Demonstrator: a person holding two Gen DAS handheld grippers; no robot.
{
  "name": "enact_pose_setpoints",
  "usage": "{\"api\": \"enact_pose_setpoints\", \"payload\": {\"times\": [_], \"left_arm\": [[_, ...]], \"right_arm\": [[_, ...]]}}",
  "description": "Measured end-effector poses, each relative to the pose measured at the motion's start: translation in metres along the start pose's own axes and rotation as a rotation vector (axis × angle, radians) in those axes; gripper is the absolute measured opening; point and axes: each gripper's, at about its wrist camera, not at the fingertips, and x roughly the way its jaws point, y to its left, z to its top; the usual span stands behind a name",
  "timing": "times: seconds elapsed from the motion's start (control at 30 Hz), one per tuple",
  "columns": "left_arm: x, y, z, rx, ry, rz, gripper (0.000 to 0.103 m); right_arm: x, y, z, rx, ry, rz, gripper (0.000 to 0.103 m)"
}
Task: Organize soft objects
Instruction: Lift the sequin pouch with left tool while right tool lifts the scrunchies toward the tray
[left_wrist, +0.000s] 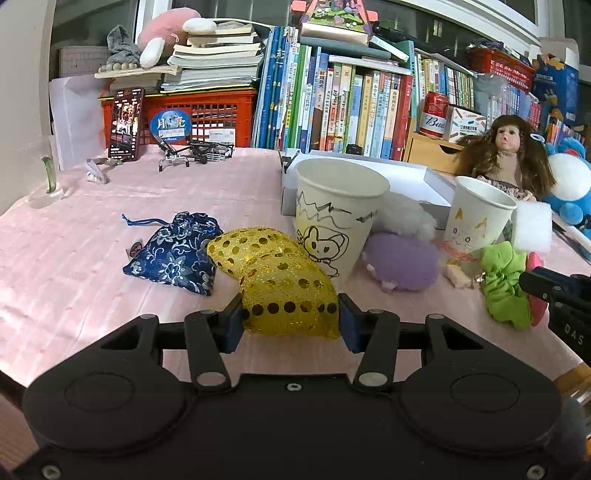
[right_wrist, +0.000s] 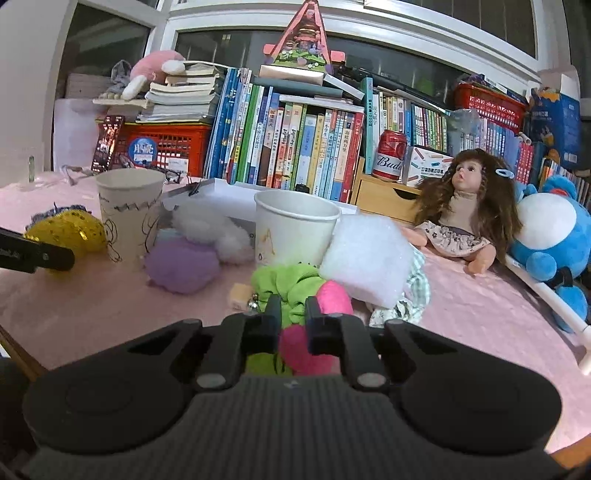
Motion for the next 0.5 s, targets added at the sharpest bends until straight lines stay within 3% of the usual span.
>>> {"api": "enact_pose_setpoints", "payload": {"times": [0.13, 0.2, 0.33, 0.5], "left_arm": [[-0.006, 0.000, -0.001, 0.003, -0.002, -0.003, 0.050], [-0.008, -0.001, -0.003, 0.022, -0.019, 0.016, 0.056], [-0.008, -0.003, -0.003, 0.043, -0.043, 0.054, 0.065], [-0.003, 0.000, 0.001, 0.022, -0.056, 0.064, 0.077]], "right_arm": [[-0.002, -0.005, -0.003, 0.037, -0.010, -0.019, 0.064], [-0.002, -0.008, -0.003, 0.047, -0.013, -0.026, 0.075], [0.003, -0.007, -0.006, 0.031, 0.013, -0.011, 0.085], [0.013, -0.002, -0.009, 0.027, 0.064, 0.010, 0.089]]}}
